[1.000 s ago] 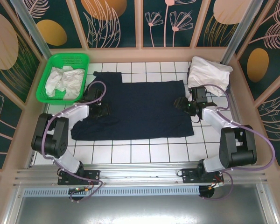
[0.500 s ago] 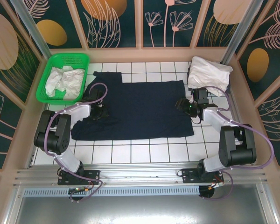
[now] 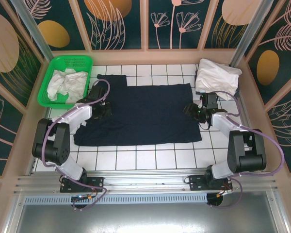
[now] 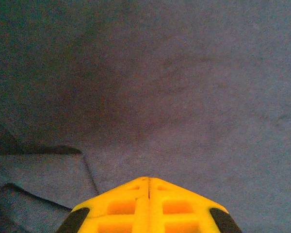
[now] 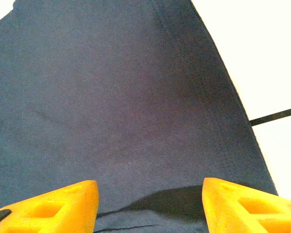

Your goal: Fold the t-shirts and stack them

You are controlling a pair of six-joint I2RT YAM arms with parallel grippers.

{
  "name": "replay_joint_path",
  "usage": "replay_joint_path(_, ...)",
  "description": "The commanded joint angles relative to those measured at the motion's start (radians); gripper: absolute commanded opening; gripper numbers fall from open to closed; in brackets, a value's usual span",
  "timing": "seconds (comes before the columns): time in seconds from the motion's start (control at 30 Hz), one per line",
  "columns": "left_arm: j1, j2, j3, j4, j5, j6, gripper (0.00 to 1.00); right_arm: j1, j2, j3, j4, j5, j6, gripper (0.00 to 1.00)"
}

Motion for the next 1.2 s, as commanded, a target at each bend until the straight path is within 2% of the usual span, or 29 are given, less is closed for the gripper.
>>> replay_joint_path(0.0,-0.007,-0.033,-0.001,-0.072,-0.034,0.013,0.12,-0.011,0.009,-0.021,0.028,-0.019,-0.023,0.59)
replay_joint_path(0.03,-0.007,-0.027,-0.004,-0.086,-0.052,0.01,0.23,-0.011,0.012,-0.022,0.029,-0.021,-0.024,0.59)
replay_joint_path(0.13,-0.007,0.0,-0.022,-0.137,-0.122,-0.013,0.34,-0.012,0.011,-0.027,0.03,-0.027,-0.025,0.59)
replay_joint_path(0.37,-0.006,0.042,-0.065,-0.083,-0.068,-0.008,0.36,-0.015,0.004,-0.029,0.024,-0.026,-0.028,0.59)
replay_joint_path(0.5,-0.006,0.049,-0.07,-0.089,-0.067,-0.001,0.44,-0.021,-0.012,-0.041,0.026,-0.023,-0.027,0.59)
replay_joint_path(0.57,-0.006,0.042,-0.082,-0.09,-0.06,0.0,0.44,-0.025,-0.015,-0.046,0.028,-0.024,-0.027,0.59)
replay_joint_path(0.67,-0.006,0.025,-0.103,-0.077,-0.03,0.001,0.32,-0.031,-0.018,-0.047,0.028,-0.023,-0.026,0.59)
replay_joint_path(0.83,-0.006,-0.022,-0.126,-0.061,0.033,0.019,0.18,-0.039,-0.018,-0.048,0.029,-0.026,-0.029,0.59)
replay_joint_path(1.03,-0.006,-0.051,-0.07,-0.08,0.022,0.058,0.0,-0.046,-0.016,-0.043,0.031,-0.034,-0.031,0.59)
replay_joint_path(1.17,-0.006,-0.046,0.006,-0.052,0.046,0.091,0.0,-0.048,-0.016,-0.041,0.032,-0.034,-0.034,0.59)
